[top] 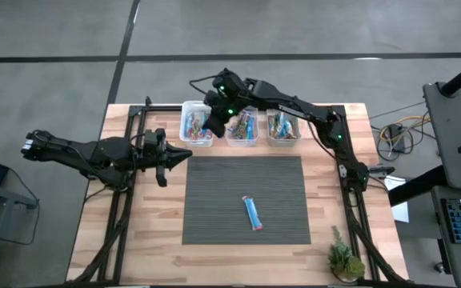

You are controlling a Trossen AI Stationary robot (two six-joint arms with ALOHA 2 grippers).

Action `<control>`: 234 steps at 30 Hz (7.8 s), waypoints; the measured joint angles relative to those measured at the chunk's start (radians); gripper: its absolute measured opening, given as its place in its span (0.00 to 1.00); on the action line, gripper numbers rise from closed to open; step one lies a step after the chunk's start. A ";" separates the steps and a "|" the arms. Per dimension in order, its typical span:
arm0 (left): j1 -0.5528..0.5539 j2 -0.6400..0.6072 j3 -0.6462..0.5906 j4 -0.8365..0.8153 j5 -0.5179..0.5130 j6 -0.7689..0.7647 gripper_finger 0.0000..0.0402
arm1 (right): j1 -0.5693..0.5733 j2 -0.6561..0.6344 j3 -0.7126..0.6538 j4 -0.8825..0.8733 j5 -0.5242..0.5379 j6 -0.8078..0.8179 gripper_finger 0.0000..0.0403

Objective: Pick and place Granola Bars by type
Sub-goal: Put the red granola bar into the white bin

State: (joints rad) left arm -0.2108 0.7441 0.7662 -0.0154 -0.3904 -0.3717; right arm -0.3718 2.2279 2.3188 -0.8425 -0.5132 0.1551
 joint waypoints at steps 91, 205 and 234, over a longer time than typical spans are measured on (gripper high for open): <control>0.017 1.044 0.934 -0.815 0.367 0.611 0.34 | 0.551 -1.124 -1.088 0.290 0.696 0.574 0.24; 0.101 1.151 0.626 -0.267 0.559 1.089 0.54 | 0.550 -1.256 -1.093 0.194 0.831 0.544 0.24; 0.110 1.430 1.031 -0.748 0.584 1.319 0.52 | 0.550 -1.257 -1.094 0.169 0.831 0.544 0.24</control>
State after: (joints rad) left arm -0.1009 2.1742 1.7969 -0.7633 0.1934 0.9468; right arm 0.1785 0.9710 1.2243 -0.6737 0.3176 0.6994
